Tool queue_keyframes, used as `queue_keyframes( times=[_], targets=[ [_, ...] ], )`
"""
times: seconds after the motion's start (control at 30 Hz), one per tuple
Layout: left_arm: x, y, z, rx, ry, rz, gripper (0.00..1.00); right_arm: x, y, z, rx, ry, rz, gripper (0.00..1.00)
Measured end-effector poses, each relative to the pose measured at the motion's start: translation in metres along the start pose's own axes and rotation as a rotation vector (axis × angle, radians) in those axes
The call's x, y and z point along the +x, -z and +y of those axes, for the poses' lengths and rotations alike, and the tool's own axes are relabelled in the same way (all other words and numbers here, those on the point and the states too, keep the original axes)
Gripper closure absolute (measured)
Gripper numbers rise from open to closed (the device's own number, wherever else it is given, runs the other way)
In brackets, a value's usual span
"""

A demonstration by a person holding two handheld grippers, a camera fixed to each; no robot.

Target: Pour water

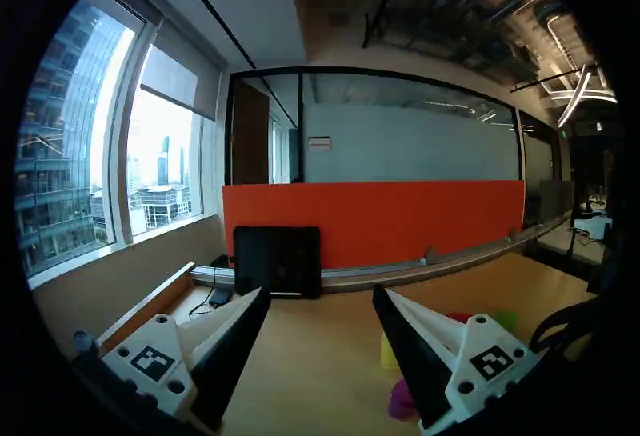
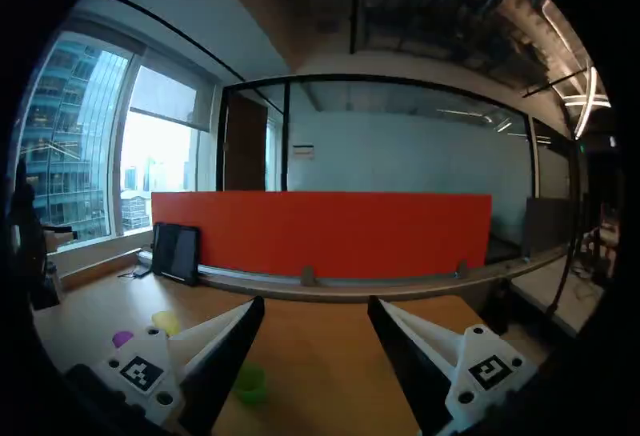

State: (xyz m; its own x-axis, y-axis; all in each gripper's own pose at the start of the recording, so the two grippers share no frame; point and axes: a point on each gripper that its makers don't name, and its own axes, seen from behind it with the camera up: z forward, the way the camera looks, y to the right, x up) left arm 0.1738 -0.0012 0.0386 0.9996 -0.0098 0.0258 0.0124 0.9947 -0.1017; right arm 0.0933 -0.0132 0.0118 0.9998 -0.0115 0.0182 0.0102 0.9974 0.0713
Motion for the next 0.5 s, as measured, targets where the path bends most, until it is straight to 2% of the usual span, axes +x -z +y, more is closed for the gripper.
queue_keyframes(
  times=[0.2, 0.4, 0.5],
  targets=[
    [0.019, -0.003, 0.007, -0.039, 0.004, -0.002, 0.06, 0.02, -0.002, 0.002, 0.009, 0.005, 0.012, 0.0],
    [0.026, -0.006, 0.016, -0.087, 0.011, -0.006, 0.06, 0.019, -0.003, 0.002, 0.029, 0.005, -0.007, 0.0],
    [0.024, -0.006, 0.024, -0.128, 0.011, -0.02, 0.06, 0.018, -0.003, -0.003, 0.065, 0.008, -0.007, 0.0]
  ],
)
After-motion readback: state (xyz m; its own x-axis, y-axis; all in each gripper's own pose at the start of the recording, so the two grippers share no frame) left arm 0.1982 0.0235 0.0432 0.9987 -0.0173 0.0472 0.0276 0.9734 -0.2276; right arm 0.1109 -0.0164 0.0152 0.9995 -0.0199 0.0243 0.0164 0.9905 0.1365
